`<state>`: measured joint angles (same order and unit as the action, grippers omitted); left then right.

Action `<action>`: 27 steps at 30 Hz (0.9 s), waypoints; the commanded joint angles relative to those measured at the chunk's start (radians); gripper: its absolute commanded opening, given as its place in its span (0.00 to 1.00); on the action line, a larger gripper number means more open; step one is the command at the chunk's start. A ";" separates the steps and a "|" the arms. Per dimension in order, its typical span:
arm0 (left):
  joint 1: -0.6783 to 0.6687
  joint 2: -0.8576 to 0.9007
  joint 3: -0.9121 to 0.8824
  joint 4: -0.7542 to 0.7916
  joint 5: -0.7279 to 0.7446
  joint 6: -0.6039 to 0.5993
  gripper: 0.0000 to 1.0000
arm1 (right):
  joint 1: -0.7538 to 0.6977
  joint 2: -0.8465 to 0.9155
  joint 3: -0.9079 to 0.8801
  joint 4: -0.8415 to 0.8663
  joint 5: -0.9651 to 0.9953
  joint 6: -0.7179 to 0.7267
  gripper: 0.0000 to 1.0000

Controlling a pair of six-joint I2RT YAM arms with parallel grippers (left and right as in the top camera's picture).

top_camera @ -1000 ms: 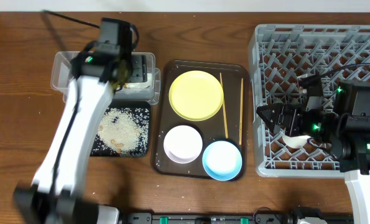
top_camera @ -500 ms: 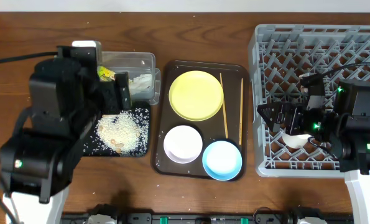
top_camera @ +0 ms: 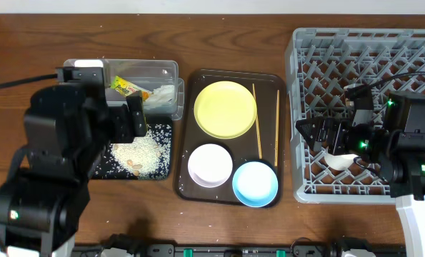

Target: Sort waste into correct bins and load items into the dishwasher rack

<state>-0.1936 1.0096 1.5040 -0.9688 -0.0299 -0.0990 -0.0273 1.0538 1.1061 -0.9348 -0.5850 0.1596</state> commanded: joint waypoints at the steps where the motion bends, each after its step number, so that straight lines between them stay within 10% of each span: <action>1: -0.004 -0.091 -0.111 0.108 -0.015 0.017 0.90 | 0.014 -0.002 0.010 0.000 0.002 0.003 0.99; 13: 0.003 -0.619 -0.800 0.587 0.024 0.016 0.91 | 0.014 -0.002 0.010 0.000 0.006 0.003 0.99; 27: 0.020 -1.010 -1.202 0.665 0.042 0.016 0.92 | 0.014 -0.002 0.010 0.000 0.006 0.003 0.99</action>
<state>-0.1783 0.0406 0.3538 -0.3092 0.0013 -0.0959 -0.0273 1.0538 1.1061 -0.9352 -0.5751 0.1596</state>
